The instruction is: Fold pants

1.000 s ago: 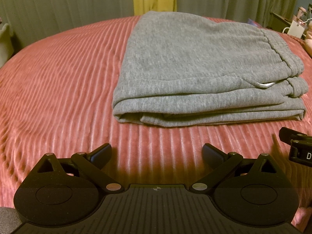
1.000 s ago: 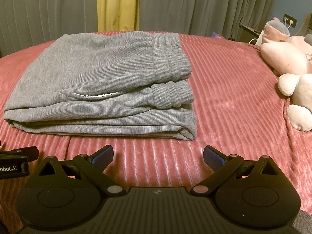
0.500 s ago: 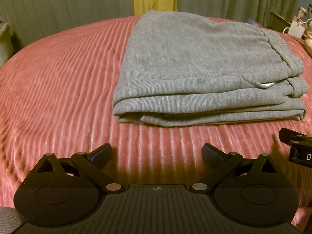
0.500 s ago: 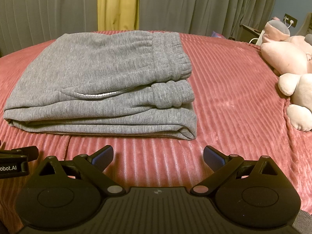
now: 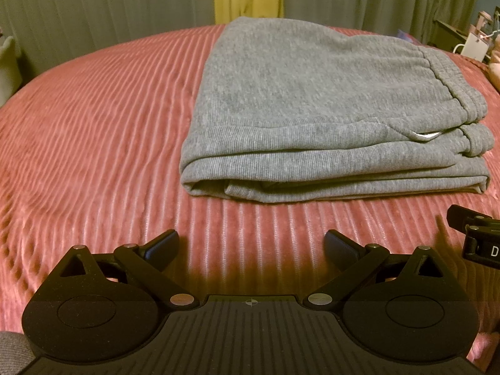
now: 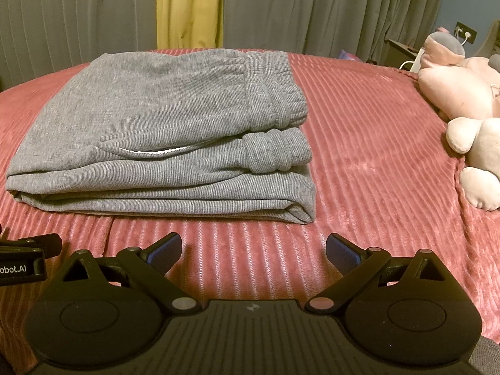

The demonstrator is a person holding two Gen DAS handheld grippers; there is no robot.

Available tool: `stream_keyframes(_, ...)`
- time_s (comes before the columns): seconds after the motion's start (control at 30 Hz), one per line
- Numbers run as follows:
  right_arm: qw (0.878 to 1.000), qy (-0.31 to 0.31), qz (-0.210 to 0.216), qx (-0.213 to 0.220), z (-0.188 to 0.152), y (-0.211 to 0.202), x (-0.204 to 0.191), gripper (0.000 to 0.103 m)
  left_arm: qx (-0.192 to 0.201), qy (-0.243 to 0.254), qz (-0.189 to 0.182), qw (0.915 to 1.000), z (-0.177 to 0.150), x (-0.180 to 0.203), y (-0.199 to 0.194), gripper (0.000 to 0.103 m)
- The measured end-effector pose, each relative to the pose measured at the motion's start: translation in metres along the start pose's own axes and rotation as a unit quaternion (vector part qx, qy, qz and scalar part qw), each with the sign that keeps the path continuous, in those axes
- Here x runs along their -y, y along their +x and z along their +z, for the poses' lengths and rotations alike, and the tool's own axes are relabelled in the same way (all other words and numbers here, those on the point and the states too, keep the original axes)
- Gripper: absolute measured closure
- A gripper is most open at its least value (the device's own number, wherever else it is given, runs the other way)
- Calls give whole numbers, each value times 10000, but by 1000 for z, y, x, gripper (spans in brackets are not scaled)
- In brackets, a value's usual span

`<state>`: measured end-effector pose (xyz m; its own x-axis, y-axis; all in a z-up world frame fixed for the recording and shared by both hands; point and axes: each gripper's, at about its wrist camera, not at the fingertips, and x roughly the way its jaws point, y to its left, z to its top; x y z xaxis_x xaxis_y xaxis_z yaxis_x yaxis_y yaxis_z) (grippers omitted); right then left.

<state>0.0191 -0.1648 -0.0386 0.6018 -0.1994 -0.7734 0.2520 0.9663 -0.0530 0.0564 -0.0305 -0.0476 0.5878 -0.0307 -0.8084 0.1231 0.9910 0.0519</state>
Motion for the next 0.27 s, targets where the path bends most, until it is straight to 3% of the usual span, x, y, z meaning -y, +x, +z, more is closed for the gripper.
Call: stream_keyframes(0.27,10000,-1,4,-2,0,0,0,4,-22,-20,9,10000,0,0,0,1)
